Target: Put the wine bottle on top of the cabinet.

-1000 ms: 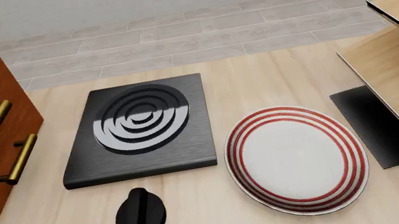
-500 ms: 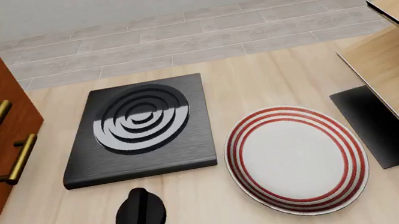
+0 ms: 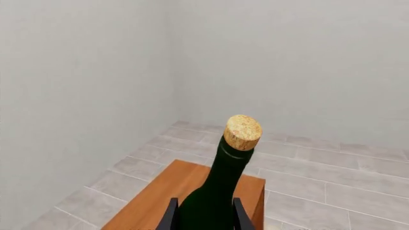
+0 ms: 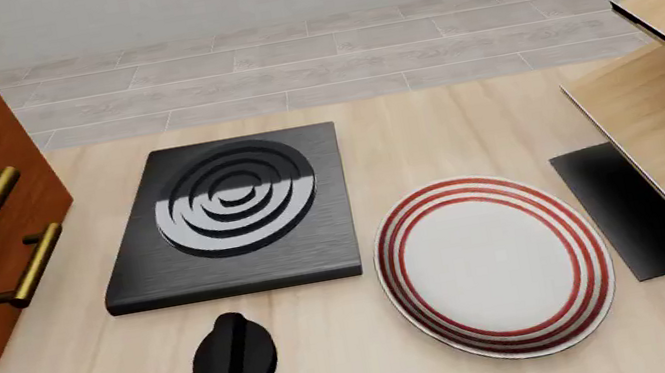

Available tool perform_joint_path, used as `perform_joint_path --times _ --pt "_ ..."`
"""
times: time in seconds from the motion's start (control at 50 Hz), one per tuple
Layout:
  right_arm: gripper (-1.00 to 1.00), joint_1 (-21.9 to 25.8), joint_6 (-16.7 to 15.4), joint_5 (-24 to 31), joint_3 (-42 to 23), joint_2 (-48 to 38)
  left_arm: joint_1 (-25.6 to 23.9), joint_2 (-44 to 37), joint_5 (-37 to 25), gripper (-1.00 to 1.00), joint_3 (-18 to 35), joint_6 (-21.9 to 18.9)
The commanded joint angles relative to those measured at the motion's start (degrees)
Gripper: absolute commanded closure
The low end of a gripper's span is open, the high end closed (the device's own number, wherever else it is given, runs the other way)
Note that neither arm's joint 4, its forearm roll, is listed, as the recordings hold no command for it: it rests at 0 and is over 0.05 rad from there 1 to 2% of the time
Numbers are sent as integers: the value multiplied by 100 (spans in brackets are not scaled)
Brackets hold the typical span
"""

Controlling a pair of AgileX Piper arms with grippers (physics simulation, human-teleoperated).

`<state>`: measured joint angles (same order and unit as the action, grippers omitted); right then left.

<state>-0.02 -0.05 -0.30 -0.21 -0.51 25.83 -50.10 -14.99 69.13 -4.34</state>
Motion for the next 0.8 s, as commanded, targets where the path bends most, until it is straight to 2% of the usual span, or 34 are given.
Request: perform_joint_path --times 0.02,0.8 --pt "-100 -1 0 0 0 0 141 -151 449 100 -284 -32" --pt "-100 0 -1 0 0 1 611 -633 1413 100 -1312 128"
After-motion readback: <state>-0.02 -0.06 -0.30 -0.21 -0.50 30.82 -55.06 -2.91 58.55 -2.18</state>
